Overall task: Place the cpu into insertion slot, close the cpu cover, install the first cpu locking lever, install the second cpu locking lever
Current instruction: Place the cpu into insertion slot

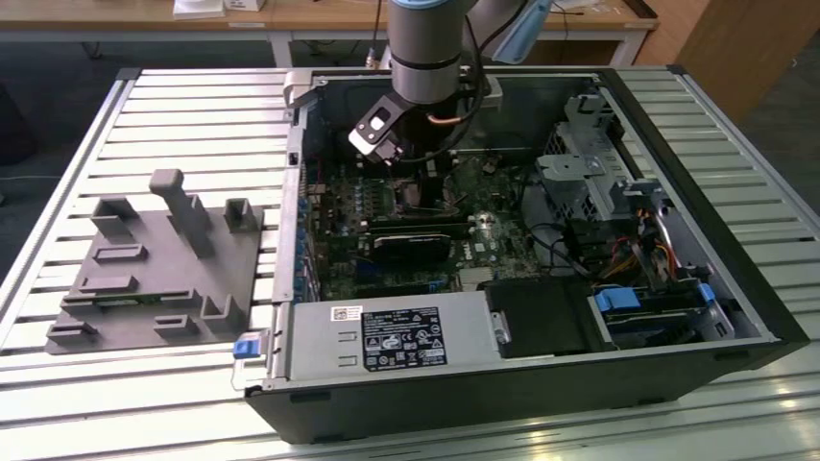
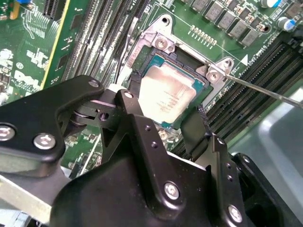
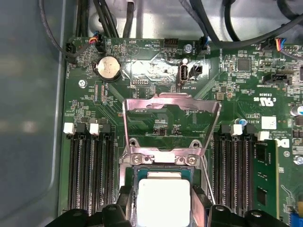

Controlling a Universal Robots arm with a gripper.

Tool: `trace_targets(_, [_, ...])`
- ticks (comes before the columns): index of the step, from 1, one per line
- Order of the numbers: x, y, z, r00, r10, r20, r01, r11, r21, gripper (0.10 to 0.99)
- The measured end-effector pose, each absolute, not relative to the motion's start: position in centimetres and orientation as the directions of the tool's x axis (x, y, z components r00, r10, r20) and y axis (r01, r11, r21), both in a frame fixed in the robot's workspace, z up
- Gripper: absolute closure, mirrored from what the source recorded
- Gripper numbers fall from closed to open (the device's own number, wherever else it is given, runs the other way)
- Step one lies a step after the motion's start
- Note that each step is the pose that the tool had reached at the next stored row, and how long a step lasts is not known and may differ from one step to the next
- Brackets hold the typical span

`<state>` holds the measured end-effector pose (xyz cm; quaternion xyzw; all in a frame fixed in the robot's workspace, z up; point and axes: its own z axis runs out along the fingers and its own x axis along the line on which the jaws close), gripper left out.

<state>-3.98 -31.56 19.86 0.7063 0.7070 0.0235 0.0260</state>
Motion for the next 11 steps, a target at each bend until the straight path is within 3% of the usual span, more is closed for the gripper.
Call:
trace_targets(6, [-3.98,-32.00,20.12,-0.001,1.000,-0.002,0.998,0.001,0.070,0.490])
trace_targets(8, [-3.98,-32.01,20.34,-0.001,1.000,-0.002,0.998,0.001,0.069,0.616])
trace_targets(9, [-3.97,-32.02,20.47,-0.001,1.000,-0.002,0.998,0.001,0.068,0.616])
trace_targets(11, [-3.96,-32.02,20.62,-0.001,1.000,-0.002,0.998,0.001,0.067,0.729])
